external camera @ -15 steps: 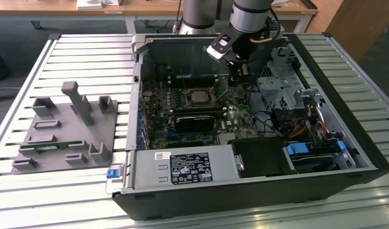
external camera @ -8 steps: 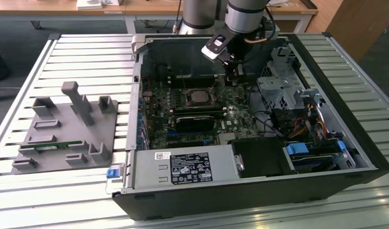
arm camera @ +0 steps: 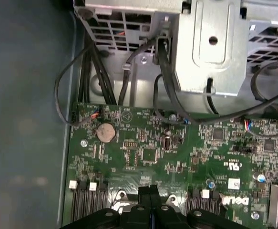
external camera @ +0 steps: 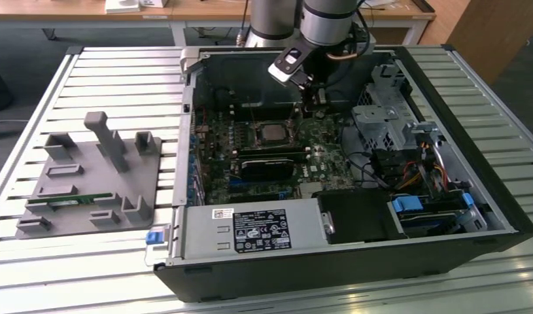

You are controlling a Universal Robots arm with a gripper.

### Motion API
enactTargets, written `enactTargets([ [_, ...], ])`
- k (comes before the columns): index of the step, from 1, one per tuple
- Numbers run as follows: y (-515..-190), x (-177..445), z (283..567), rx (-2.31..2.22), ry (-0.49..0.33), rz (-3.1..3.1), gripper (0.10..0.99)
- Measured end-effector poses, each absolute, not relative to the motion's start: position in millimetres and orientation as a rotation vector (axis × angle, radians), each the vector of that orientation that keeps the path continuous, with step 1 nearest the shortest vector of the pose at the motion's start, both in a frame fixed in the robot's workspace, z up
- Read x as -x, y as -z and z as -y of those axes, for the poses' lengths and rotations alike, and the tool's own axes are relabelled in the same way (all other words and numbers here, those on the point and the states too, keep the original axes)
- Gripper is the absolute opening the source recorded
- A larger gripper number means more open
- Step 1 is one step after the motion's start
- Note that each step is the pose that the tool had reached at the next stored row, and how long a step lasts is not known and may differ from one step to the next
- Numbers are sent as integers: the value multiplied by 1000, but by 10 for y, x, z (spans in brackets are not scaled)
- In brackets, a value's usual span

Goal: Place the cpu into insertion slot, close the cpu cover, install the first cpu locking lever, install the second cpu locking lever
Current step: 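Close the cpu cover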

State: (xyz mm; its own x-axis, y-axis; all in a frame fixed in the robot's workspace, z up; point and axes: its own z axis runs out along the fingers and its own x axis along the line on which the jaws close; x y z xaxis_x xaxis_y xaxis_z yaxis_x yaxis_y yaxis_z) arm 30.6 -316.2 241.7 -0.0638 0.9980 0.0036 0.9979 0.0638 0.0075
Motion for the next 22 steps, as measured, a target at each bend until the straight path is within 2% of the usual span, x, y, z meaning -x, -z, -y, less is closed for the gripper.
enactTargets([
  [22,-2355,-116,3162,-2148,-13,-2289,106],
])
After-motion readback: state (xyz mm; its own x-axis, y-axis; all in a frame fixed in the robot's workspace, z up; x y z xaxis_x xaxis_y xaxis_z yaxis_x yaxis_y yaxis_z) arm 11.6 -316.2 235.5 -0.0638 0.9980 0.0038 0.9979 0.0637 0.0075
